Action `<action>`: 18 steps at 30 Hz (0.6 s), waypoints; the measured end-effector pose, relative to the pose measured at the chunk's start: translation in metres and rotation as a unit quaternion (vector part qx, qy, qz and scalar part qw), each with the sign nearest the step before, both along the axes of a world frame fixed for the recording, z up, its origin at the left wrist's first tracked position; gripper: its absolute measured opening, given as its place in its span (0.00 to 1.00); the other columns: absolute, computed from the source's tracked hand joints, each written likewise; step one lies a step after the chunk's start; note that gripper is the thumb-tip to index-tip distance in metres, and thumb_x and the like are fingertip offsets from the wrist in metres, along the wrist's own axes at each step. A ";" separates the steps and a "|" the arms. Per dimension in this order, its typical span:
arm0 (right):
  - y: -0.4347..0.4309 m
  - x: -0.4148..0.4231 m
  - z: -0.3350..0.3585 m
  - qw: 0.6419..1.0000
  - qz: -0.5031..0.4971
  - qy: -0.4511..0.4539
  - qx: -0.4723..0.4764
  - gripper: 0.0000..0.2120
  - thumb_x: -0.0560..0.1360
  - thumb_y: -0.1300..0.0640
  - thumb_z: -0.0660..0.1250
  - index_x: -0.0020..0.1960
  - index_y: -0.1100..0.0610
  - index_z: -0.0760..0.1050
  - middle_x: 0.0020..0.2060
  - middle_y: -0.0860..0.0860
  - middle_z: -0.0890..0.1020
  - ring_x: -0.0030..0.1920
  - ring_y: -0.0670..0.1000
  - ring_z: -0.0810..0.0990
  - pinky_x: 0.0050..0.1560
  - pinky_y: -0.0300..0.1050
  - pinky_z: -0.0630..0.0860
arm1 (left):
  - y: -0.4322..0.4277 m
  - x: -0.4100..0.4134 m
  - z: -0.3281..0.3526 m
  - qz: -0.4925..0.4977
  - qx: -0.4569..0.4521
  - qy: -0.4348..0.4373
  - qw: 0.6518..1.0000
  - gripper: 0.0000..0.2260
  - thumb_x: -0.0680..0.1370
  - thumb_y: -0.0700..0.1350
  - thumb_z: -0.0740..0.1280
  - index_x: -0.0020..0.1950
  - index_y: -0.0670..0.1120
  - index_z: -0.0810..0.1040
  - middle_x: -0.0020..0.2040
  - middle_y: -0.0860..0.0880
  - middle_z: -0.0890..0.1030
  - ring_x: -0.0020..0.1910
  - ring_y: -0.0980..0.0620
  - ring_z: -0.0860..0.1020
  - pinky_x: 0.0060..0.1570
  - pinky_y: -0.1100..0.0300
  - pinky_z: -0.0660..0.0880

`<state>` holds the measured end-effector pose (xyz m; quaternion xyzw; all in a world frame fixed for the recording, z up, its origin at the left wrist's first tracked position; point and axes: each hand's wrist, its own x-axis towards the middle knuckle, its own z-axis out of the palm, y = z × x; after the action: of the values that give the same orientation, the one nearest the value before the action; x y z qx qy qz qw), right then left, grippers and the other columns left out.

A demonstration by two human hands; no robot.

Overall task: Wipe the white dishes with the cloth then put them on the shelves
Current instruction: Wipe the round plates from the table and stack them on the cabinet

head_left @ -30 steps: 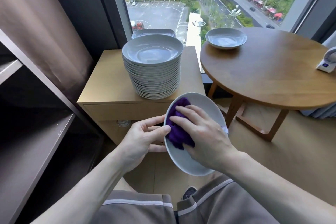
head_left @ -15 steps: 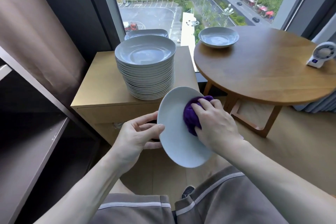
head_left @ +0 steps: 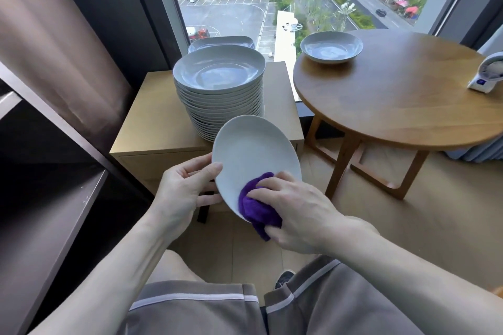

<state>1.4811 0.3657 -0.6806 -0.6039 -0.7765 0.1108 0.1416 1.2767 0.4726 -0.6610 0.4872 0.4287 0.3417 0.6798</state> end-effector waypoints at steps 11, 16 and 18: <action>0.004 0.002 0.008 0.985 -0.033 0.105 0.130 0.28 0.69 0.52 0.77 0.67 0.56 0.77 0.66 0.54 0.77 0.65 0.58 0.72 0.58 0.55 0.78 | -0.028 0.022 -0.008 -0.109 -0.057 -0.024 0.992 0.19 0.75 0.54 0.77 0.62 0.47 0.86 0.53 0.38 0.87 0.46 0.43 0.87 0.42 0.54 0.84; 0.013 0.015 0.004 0.972 -0.150 0.074 0.164 0.28 0.69 0.53 0.76 0.68 0.57 0.76 0.65 0.57 0.77 0.64 0.61 0.72 0.58 0.57 0.76 | -0.039 0.026 -0.010 -0.085 -0.041 -0.023 0.995 0.25 0.69 0.53 0.80 0.65 0.47 0.85 0.54 0.38 0.87 0.49 0.42 0.88 0.44 0.53 0.84; 0.017 0.025 0.003 0.969 -0.201 0.050 0.135 0.27 0.72 0.52 0.74 0.70 0.54 0.75 0.66 0.56 0.75 0.65 0.60 0.70 0.57 0.56 0.76 | -0.040 0.025 -0.010 -0.068 -0.044 -0.029 0.996 0.28 0.68 0.51 0.81 0.66 0.45 0.83 0.54 0.38 0.87 0.48 0.43 0.88 0.44 0.53 0.84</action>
<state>1.5065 0.3826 -0.6774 -0.7166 -0.6391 0.0043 0.2794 1.3013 0.4328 -0.6712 0.4748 0.3890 0.2897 0.7344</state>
